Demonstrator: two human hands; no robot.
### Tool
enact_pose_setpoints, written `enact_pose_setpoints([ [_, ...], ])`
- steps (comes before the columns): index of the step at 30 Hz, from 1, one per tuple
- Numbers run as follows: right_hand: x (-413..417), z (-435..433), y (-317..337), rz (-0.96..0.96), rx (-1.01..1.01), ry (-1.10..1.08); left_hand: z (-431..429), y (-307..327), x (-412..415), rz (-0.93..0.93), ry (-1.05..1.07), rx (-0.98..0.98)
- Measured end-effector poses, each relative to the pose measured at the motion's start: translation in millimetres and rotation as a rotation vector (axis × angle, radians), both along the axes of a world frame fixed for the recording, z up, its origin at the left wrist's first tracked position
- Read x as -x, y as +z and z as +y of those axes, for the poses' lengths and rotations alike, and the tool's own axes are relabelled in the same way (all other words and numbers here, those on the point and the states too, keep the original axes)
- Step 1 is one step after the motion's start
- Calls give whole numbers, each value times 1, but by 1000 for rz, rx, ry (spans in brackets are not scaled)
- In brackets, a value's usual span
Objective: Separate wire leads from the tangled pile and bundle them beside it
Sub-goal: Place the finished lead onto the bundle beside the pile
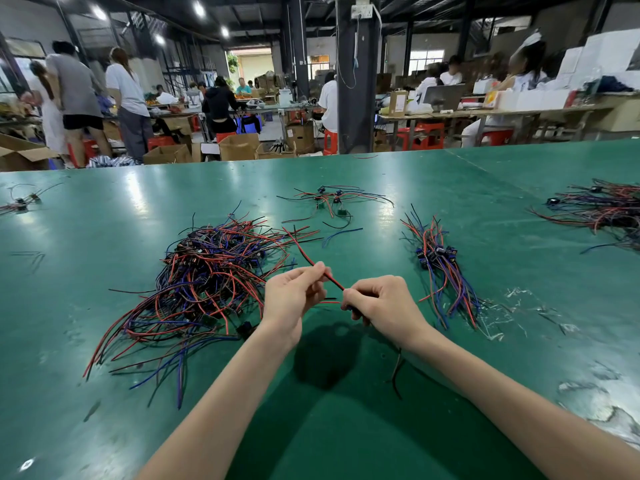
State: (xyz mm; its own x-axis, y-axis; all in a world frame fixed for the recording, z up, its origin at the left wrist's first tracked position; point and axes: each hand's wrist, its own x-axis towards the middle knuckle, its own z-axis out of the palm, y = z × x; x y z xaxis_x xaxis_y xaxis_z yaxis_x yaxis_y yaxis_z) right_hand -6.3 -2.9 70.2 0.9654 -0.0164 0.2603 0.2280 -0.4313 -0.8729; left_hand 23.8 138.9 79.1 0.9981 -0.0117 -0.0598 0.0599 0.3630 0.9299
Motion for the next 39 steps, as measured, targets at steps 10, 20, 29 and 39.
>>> enact_pose_setpoints([
  [10,-1,-1,-3,6,50,19,24,6,-13,44,168,145],
  [20,-5,-8,-11,-32,157,-55,21,-2,-15,47,201,52],
  [29,-5,-6,-13,-58,224,-64,22,0,-15,88,245,154],
  [39,-4,-5,-10,-73,268,-68,18,1,-14,-15,301,108],
])
